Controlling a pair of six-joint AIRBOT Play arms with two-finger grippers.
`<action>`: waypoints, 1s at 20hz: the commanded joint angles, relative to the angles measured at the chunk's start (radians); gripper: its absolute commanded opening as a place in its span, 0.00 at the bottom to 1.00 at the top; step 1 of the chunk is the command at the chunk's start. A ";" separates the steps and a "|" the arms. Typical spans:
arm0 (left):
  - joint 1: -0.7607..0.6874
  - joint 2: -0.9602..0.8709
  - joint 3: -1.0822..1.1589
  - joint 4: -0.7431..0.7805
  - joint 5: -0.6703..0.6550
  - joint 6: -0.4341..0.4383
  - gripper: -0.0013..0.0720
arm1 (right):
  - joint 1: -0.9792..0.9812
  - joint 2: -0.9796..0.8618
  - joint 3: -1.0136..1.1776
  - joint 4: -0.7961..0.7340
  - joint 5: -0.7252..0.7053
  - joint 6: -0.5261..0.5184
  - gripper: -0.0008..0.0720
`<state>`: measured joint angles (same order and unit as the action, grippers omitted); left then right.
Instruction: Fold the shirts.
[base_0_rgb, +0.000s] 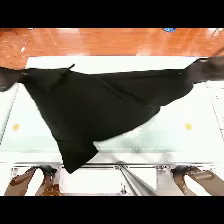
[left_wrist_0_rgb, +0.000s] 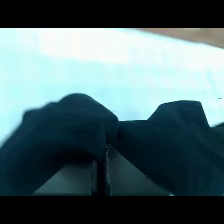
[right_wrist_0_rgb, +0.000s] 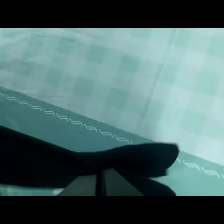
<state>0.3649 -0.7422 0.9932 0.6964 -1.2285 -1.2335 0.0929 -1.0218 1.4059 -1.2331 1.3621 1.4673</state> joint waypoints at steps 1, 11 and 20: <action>-0.111 -0.202 -0.157 -0.008 0.307 0.071 0.04 | 0.000 -0.227 -0.035 0.031 -0.204 -0.040 0.04; -0.315 -0.756 0.177 -0.008 0.519 0.058 0.41 | -0.058 -0.755 0.337 0.085 -0.443 0.063 0.38; 0.041 -0.691 0.171 0.169 -0.074 -0.109 0.71 | -0.431 -0.635 0.327 -0.041 0.046 0.092 0.57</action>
<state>0.2989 -1.4651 1.2324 0.7841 -1.0851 -1.2953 -0.2245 -1.7065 1.7744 -1.1538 1.2133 1.5333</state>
